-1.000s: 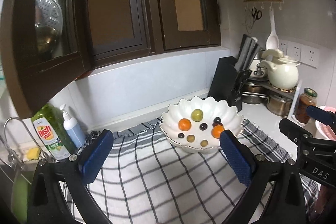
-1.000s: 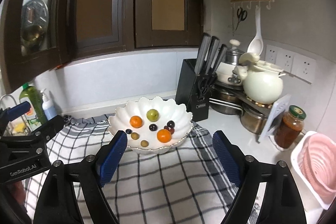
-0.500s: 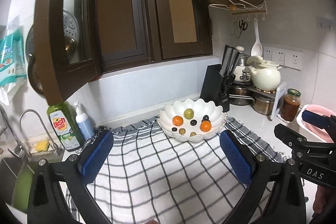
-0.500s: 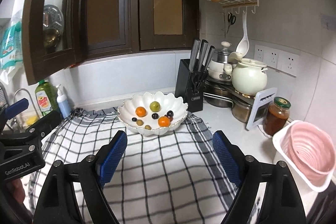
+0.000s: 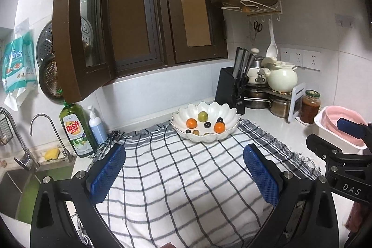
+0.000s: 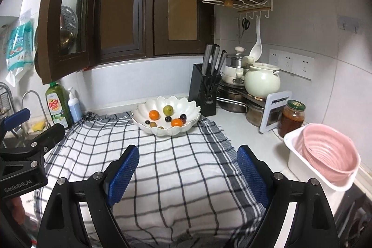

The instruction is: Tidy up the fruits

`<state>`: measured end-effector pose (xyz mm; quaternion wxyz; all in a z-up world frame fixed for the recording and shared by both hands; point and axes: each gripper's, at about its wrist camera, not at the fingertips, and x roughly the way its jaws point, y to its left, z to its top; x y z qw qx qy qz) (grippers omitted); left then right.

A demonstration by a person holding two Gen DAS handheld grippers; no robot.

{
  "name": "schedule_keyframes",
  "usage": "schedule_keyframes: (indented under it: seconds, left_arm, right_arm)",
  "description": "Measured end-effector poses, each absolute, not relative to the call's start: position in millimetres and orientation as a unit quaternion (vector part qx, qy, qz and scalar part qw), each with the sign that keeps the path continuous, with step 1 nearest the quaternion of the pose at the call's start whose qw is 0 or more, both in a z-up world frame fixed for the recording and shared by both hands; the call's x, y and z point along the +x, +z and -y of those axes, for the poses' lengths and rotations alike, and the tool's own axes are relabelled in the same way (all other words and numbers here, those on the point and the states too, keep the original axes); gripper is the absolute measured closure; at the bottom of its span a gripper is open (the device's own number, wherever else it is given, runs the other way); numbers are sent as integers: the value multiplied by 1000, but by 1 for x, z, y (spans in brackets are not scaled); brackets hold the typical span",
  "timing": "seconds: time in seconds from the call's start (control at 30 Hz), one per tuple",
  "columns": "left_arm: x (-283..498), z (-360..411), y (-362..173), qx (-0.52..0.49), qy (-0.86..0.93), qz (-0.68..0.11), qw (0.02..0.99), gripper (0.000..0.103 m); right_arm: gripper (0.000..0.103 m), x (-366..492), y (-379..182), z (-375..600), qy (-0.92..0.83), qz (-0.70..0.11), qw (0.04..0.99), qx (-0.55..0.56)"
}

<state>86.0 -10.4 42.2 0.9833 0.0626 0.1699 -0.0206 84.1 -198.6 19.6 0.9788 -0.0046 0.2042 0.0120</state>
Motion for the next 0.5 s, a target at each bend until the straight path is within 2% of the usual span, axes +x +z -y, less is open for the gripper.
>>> schedule_keyframes:
  seconds: [0.5]
  left_arm:
    - [50,16,51,63,-32,-149,986,0]
  right_arm:
    - [16,47,28,205,13,-190,982,-5]
